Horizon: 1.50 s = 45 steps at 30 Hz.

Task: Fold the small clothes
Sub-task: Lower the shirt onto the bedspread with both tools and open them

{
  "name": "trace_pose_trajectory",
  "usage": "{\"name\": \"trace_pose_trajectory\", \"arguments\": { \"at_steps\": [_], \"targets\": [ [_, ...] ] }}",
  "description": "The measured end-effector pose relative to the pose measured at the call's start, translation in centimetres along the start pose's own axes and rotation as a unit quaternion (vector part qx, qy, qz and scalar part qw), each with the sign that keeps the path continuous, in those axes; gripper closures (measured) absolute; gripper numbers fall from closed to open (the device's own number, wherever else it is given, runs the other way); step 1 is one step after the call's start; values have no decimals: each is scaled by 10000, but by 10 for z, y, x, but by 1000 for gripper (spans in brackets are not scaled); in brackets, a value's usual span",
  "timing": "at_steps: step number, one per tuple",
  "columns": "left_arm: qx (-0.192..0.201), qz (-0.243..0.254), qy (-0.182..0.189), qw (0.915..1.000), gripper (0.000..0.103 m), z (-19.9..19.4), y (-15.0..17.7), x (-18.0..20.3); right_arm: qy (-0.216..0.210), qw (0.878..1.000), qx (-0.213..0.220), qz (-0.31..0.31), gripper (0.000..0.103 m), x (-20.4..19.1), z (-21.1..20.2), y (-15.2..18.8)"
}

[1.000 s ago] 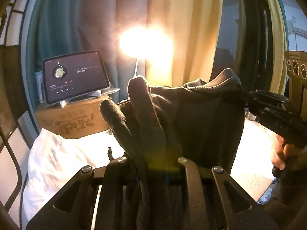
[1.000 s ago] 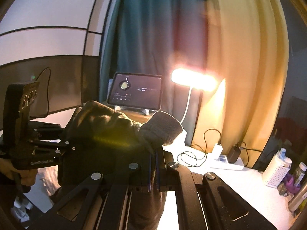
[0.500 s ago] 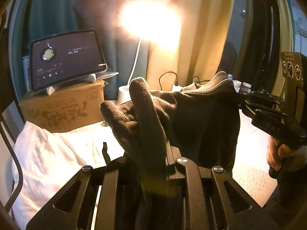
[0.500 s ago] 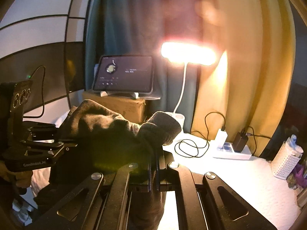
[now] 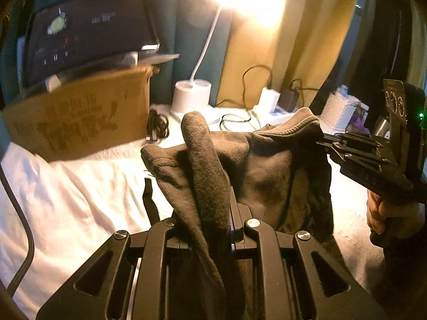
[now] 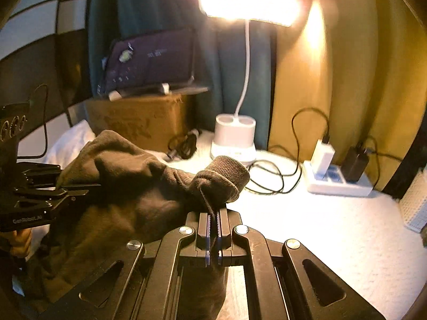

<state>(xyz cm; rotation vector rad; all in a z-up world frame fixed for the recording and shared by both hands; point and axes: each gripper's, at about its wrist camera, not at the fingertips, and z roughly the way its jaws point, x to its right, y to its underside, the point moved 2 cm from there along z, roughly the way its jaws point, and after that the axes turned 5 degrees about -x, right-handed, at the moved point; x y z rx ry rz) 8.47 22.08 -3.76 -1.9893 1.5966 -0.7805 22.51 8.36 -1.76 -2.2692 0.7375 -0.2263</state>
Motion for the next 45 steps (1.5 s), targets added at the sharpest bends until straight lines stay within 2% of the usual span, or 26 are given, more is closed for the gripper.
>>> {"name": "trace_pose_trajectory", "arguments": {
  "at_steps": [10, 16, 22, 26, 29, 31, 33, 34, 39, 45],
  "targets": [
    [-638, -270, -63, 9976, 86, 49, 2, -24, -152, 9978, -622, 153, 100, 18, 63, 12],
    [-974, -586, -138, 9934, 80, 63, 0, -38, -194, 9935, -1068, 349, 100, 30, 95, 25],
    [-969, -652, -333, 9926, 75, 58, -6, -43, -239, 9919, -1148, 491, 96, 40, 107, 22],
    [-891, -530, -620, 9927, 75, 55, -16, -45, -401, 9901, -1181, 648, 95, 48, 112, 17],
    [-766, -395, -850, 9927, 75, 52, -25, -47, -503, 9875, -1269, 793, 91, 52, 112, 13],
    [-718, -350, -853, 9931, 75, 52, -30, -48, -449, 9873, -1249, 874, 89, 54, 108, 11],
    [-728, -286, -847, 9933, 75, 54, -34, -50, -330, 9874, -1216, 958, 78, 58, 104, 9],
    [-737, -246, -856, 9933, 75, 56, -34, -50, -320, 9873, -1201, 989, 77, 60, 103, 8],
    [-806, -76, -884, 9928, 75, 74, -35, -54, -188, 9855, -1357, 1005, 76, 66, 113, 9],
    [-769, -143, -968, 9922, 75, 70, -39, -56, -63, 9876, -1295, 889, 76, 65, 115, 7]
  ]
}}
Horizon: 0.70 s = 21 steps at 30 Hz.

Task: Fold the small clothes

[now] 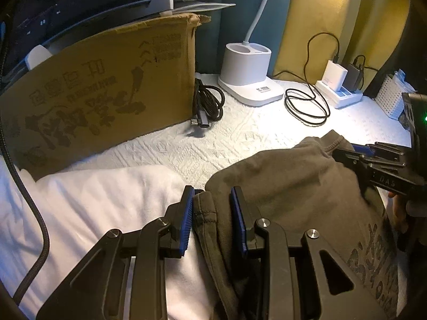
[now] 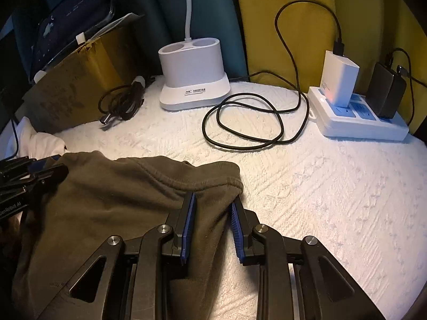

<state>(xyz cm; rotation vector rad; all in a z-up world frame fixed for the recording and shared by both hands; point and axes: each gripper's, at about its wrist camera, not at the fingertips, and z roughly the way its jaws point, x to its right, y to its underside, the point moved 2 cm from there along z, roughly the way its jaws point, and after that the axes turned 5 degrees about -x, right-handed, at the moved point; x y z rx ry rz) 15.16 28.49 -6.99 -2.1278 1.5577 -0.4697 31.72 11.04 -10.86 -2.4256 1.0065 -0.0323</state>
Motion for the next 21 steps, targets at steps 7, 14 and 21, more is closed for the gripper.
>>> {"name": "trace_pose_trajectory", "arguments": {
  "at_steps": [7, 14, 21],
  "targets": [
    [312, -104, 92, 9994, 75, -40, 7, 0, 354, 9988, 238, 254, 18, 15, -21, 5],
    [249, 149, 410, 9987, 75, -67, 37, 28, 492, 9984, 266, 70, 18, 1, -40, 23],
    [42, 75, 455, 9989, 75, -72, 74, 40, 478, 9986, 227, -65, 18, -10, -55, 50]
  ]
}}
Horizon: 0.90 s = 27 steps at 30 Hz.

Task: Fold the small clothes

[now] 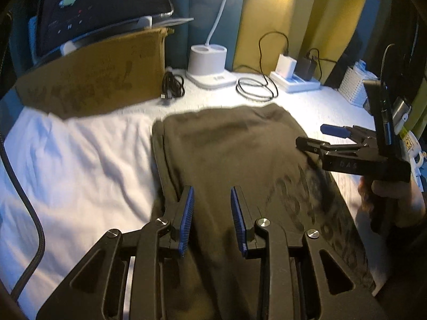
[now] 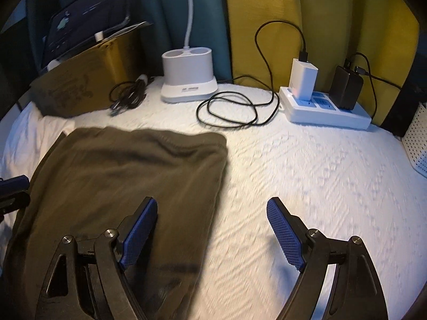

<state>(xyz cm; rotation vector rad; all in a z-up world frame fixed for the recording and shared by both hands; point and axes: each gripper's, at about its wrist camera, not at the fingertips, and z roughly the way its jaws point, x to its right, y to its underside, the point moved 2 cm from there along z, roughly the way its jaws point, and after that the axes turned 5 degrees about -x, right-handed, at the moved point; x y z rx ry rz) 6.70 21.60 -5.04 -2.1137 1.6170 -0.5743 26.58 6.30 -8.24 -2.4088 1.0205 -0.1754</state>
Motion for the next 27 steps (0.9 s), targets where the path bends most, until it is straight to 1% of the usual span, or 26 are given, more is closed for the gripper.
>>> {"name": "trace_pose_trajectory", "arguments": {
  "at_steps": [2, 3, 8, 11, 18, 21, 24, 27],
  "targets": [
    [-83, -62, 99, 9999, 75, 1, 12, 1, -17, 10000, -25, -28, 18, -3, -4, 9],
    [-140, -93, 87, 9998, 75, 3, 17, 1, -28, 10000, -39, -39, 18, -6, -6, 13],
    [-296, -90, -232, 9993, 75, 9, 40, -2, -34, 9999, -62, -138, 18, -15, -17, 34],
    [-223, -48, -207, 9995, 75, 6, 45, -4, 31, 9998, -95, -158, 18, -17, -19, 45],
    [-70, 117, -524, 9985, 75, -2, 52, -1, 244, 9996, -112, -133, 18, -12, -25, 60],
    [-35, 69, -568, 9984, 75, -8, 55, -2, 291, 9995, -125, -89, 18, -10, -31, 67],
    [68, -6, -500, 9987, 75, -19, 58, 0, 319, 9994, -112, -72, 18, -11, -37, 74],
    [209, -32, -241, 9995, 75, -33, 64, 6, 283, 9995, -76, -84, 18, -18, -47, 81]
  ]
}}
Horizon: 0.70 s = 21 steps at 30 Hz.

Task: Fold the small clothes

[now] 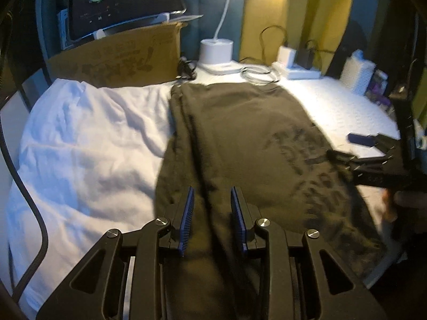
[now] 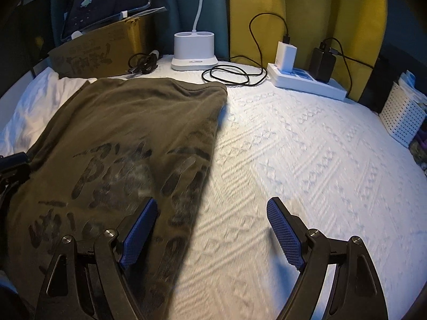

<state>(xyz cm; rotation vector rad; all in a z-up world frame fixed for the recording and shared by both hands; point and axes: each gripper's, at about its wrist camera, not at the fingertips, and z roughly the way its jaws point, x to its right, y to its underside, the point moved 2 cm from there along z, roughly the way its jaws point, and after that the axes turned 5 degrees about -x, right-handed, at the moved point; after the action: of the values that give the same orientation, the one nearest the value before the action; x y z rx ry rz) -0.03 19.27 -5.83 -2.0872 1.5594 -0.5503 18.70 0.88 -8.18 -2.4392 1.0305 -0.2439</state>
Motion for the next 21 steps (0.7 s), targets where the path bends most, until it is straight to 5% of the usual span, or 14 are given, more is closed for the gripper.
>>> {"name": "trace_pose_trajectory", "arguments": {
  "at_steps": [12, 21],
  "targets": [
    [-365, 4, 73, 9993, 75, 9, 32, 17, -199, 9989, 13, -415, 18, -42, -23, 34],
    [-280, -48, -27, 9996, 65, 4, 40, 10, -110, 9996, -81, -263, 18, -29, -22, 52]
  ]
}}
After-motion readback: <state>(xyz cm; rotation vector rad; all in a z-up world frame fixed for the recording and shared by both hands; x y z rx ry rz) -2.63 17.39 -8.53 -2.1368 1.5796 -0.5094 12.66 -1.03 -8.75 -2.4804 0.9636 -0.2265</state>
